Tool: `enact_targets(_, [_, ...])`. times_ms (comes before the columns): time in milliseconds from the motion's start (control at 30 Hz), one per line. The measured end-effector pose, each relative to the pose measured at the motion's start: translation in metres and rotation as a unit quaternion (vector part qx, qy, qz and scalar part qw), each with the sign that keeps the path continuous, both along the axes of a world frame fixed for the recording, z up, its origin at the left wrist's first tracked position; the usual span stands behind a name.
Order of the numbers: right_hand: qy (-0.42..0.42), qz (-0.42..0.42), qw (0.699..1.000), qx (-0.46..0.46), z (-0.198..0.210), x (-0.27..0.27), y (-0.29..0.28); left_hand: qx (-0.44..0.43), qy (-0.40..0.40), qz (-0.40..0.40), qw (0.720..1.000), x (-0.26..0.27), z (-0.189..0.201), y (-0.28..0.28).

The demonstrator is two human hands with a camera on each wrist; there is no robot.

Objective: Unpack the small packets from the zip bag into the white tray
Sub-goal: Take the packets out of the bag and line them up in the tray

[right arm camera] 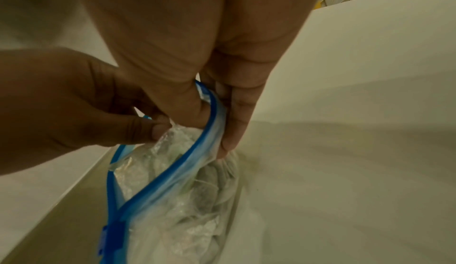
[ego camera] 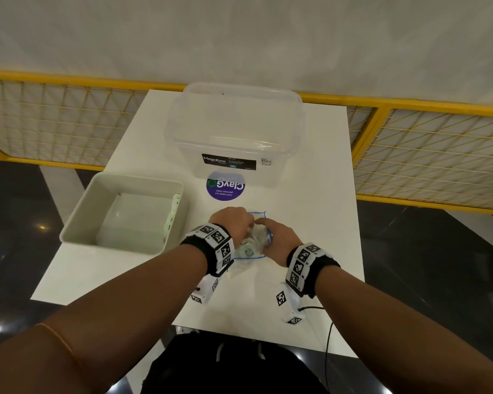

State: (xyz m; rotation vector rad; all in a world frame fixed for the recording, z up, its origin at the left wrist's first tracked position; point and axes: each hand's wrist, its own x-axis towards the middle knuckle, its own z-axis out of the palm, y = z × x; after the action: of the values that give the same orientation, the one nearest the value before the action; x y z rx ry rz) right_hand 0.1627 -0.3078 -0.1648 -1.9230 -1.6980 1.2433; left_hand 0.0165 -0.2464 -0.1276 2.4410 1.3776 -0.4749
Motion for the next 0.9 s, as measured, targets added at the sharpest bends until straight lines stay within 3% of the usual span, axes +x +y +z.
enact_targets(233, [-0.017,0.012,1.0,0.02,0.006,0.003,0.001,0.021,-0.045,0.02,0.999,-0.015,0.008,-0.002])
enact_targets(400, [-0.021,-0.049,0.994,0.097,0.016,0.006,0.003,0.063,-0.195,0.063,0.977,-0.027,0.025,-0.001])
enact_targets(500, [0.0,-0.043,0.987,0.152,0.025,0.006,0.008,0.046,-0.263,0.089,0.96,-0.028,0.034,-0.003])
enact_targets(900, [0.076,-0.067,0.984,0.145,0.044,0.001,0.011,0.011,-0.349,0.171,0.921,-0.028,0.049,-0.008])
